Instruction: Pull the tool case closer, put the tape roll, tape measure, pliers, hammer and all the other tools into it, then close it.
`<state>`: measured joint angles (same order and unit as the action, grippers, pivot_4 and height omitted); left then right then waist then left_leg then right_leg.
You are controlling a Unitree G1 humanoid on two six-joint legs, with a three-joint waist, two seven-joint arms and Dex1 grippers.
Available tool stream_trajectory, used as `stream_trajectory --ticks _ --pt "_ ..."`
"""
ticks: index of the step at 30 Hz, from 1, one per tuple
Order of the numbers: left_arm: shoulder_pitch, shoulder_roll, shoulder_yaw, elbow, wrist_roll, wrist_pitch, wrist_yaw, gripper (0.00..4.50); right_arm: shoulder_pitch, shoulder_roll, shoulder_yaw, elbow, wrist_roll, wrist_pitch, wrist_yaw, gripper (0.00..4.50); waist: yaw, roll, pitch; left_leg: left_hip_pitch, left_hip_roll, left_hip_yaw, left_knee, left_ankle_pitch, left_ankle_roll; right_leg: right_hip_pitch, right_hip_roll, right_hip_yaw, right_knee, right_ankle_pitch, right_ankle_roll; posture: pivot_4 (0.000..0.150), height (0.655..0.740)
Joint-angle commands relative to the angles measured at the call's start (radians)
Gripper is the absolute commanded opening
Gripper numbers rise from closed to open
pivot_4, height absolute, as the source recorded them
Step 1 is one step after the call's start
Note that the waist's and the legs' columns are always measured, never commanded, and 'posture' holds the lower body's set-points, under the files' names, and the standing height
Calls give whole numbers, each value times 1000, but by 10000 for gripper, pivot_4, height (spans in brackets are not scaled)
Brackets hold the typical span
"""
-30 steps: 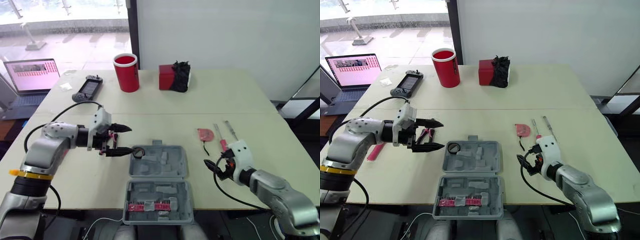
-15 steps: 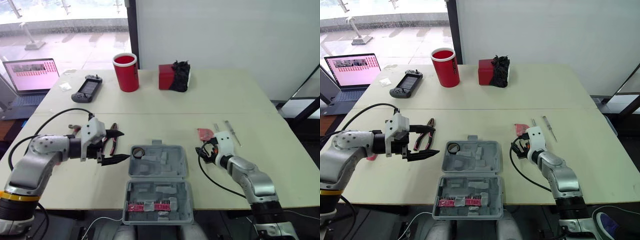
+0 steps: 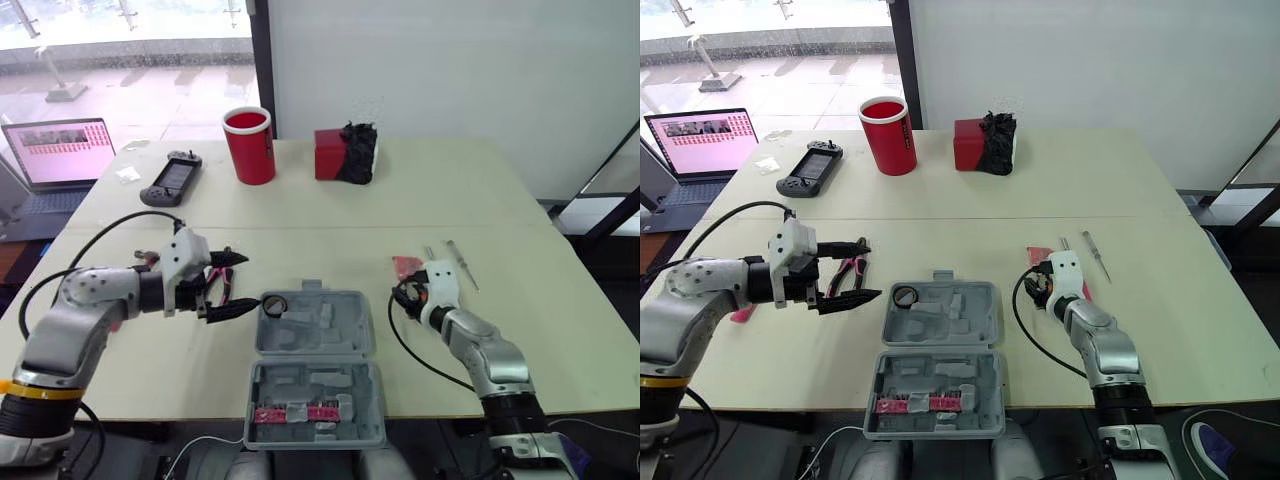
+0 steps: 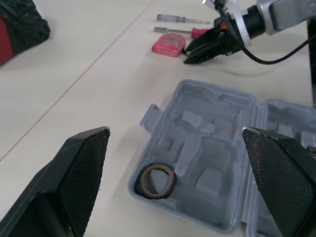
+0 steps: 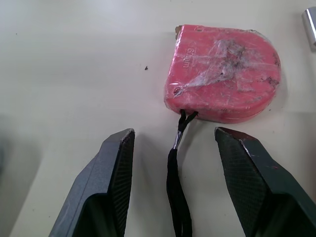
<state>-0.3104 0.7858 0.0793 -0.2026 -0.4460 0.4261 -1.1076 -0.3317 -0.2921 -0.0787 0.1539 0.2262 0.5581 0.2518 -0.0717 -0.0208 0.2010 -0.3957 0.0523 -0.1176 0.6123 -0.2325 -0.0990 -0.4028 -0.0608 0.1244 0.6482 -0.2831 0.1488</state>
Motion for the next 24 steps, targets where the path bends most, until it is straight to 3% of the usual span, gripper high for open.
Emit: stream_trajectory --ticks 1,4,5,7,11,24 --pt "-17 -3 -12 -15 1 -11 7 45000 -10 13 -3 24 -7 -5 0 27078 0 0 0 0 0 0 0 0 0 0 0 0 0 0 0 1500 7400" --pt "-23 4 -15 -6 3 -13 4 45000 -10 15 -9 29 -6 1 2 27078 0 0 0 0 0 0 0 0 0 0 0 0 0 0 0 1500 7400" --pt "-23 7 -16 -3 6 -16 2 45000 -10 16 -10 29 -5 4 5 24488 0 0 0 0 0 0 0 0 0 0 0 0 0 0 0 1500 7400" --pt "-24 12 -19 2 10 -20 -3 45000 -7 16 -8 26 -4 9 9 18775 0 0 0 0 0 0 0 0 0 0 0 0 0 0 0 1500 7400" --pt "-24 12 -29 1 19 -20 -4 45000 6 16 -7 12 -4 23 17 436 -1 0 0 1 0 0 -1 0 0 0 0 0 0 0 0 1500 7400" --pt "-83 -25 -81 -11 -2 10 -15 45000 110 -11 -14 -142 18 115 57 436 3 0 0 1 0 0 -1 0 0 0 0 0 0 0 1 1500 7400"
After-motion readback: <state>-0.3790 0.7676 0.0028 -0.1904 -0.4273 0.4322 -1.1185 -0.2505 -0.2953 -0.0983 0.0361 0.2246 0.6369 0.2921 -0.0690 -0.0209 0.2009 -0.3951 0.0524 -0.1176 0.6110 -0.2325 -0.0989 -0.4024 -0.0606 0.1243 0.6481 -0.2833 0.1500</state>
